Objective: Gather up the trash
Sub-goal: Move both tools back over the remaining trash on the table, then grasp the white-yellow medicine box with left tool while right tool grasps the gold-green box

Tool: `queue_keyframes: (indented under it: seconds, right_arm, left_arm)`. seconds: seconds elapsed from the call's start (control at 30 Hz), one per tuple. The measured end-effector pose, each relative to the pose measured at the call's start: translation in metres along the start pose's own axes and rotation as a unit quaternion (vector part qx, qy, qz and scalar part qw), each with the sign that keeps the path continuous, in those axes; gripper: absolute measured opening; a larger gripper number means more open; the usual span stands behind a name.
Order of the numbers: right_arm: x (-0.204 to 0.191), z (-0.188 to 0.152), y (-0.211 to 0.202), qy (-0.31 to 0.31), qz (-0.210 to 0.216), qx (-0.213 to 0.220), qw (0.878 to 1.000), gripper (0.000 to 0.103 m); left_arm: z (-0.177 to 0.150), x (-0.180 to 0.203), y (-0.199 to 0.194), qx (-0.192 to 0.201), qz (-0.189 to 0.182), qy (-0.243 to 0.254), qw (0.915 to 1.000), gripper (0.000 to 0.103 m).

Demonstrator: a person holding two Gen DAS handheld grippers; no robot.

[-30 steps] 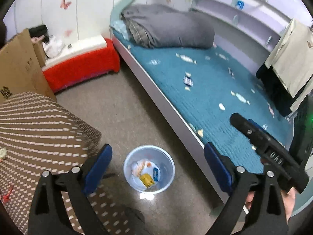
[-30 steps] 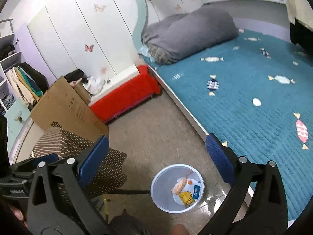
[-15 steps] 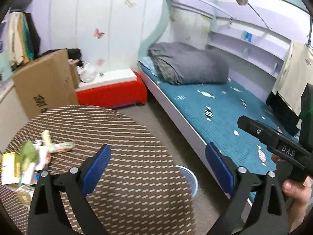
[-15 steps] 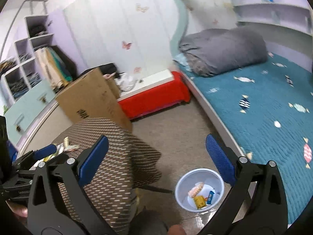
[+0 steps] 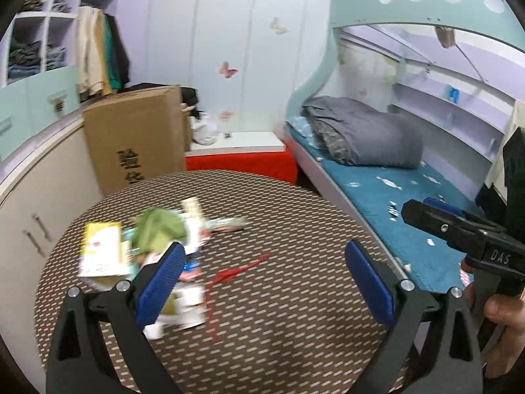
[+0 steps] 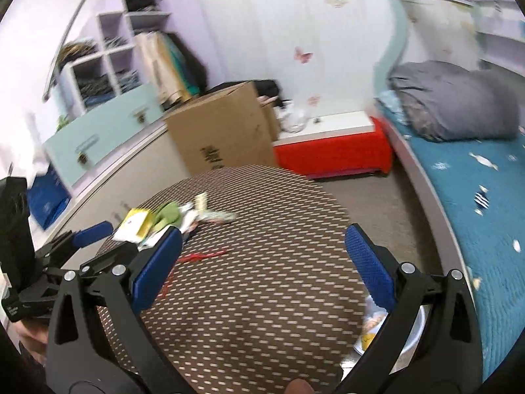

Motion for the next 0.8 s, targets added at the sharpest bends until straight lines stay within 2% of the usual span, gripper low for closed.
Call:
queue_keyframes:
  seconds: [0.17,0.37,0.57,0.7,0.77,0.8]
  right_arm:
    - [-0.049,-0.008,0.025,-0.048,0.042,-0.028,0.998,0.097]
    - [-0.104,-0.024,0.068,-0.117,0.091,-0.074,0.986,0.097]
    - [-0.150,-0.052,0.110,-0.185,0.147,-0.123,0.964,0.097]
    - [-0.174,-0.067,0.137,-0.240,0.148,-0.149,0.948,0.097]
    - [-0.180,-0.072,0.150,-0.253,0.147,-0.162,0.942,0.090]
    - [-0.182,-0.073,0.154,-0.255,0.149,-0.168,0.940,0.077]
  left_arm:
    - [-0.023,-0.056,-0.018,-0.004,0.041,-0.028,0.9988,0.096]
    - [-0.056,-0.115,-0.028,-0.020,0.078,-0.073,0.9941,0.096]
    - [-0.077,-0.147,-0.033,-0.031,0.110,-0.094,0.9890,0.096]
    - [-0.082,-0.163,-0.032,-0.038,0.124,-0.104,0.9860,0.096]
    - [-0.081,-0.168,-0.030,-0.039,0.130,-0.107,0.9849,0.096]
    - [-0.081,-0.172,-0.029,-0.040,0.132,-0.110,0.9843,0.096]
Point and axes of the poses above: each gripper's, at about its wrist camera, not at the fingertips, and y roughly the way its jaws point, x to its right, z to its top, the point moved 4 cm from there along y, roughly the way its jaws point, and after that the axes turned 3 degrees about -z, right-handed, at the moved point
